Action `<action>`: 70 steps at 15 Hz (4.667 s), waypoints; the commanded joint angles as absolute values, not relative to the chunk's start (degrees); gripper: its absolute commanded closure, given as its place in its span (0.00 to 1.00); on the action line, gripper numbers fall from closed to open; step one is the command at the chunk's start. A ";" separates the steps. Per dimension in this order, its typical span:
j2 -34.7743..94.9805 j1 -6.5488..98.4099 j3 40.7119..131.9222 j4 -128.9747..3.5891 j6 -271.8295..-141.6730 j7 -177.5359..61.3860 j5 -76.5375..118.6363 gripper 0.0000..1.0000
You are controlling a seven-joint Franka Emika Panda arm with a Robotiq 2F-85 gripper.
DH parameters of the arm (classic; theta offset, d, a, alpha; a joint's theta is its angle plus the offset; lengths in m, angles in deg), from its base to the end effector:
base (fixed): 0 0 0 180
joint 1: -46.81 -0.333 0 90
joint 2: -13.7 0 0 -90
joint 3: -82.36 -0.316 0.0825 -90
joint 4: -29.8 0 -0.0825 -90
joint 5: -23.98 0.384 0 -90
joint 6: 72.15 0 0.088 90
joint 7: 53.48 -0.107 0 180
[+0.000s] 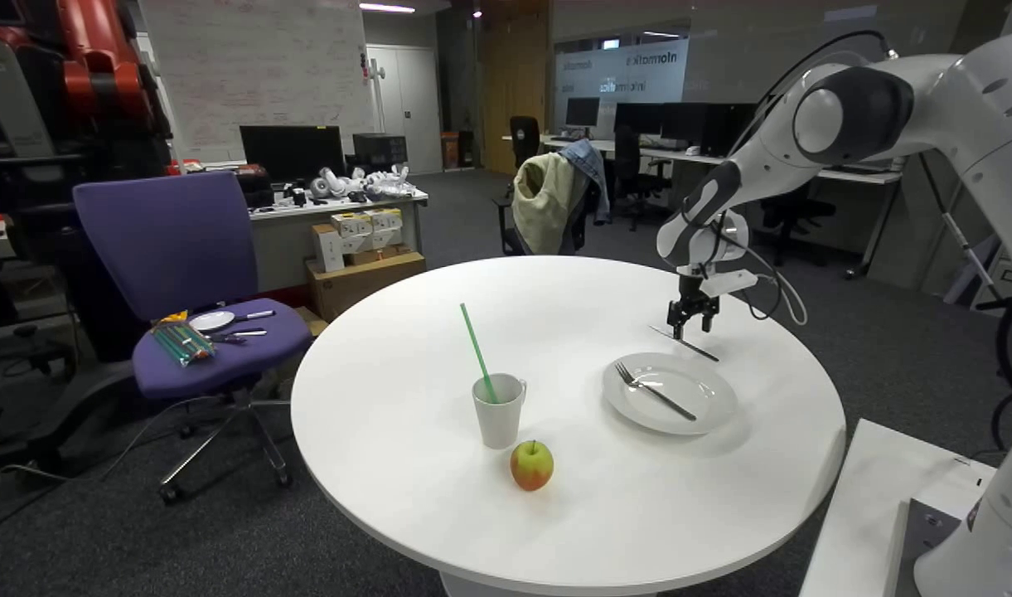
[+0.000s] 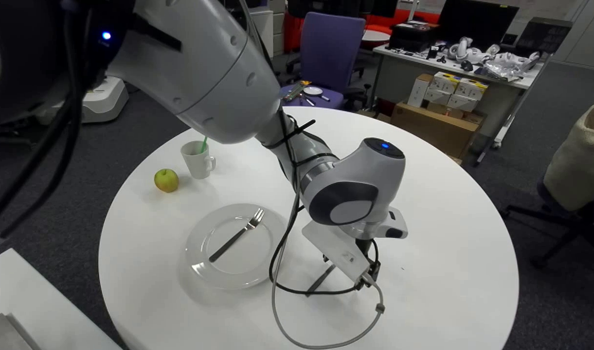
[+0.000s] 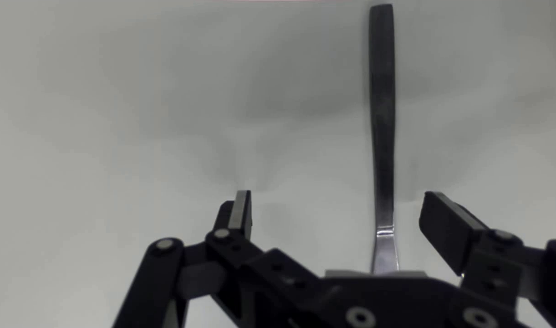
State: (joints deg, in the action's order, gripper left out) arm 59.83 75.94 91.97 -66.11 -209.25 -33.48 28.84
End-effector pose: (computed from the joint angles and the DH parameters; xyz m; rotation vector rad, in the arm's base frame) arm 0.5263 -0.4090 0.1324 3.0691 -0.5351 -0.1511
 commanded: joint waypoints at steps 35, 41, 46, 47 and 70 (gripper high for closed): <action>47.55 74.04 91.48 -80.82 -214.99 -33.91 27.76 0.98; 38.72 71.95 93.76 -87.79 -214.01 -33.02 23.50 0.98; 35.71 67.30 94.31 -92.58 -214.80 -35.76 18.03 0.98; 35.96 66.04 94.30 -93.05 -214.91 -36.69 16.93 0.98; 27.06 62.58 94.08 -109.95 -219.64 -38.98 16.55 0.98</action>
State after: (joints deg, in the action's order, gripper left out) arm 33.57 61.42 93.51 -104.49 -217.04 -40.15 15.84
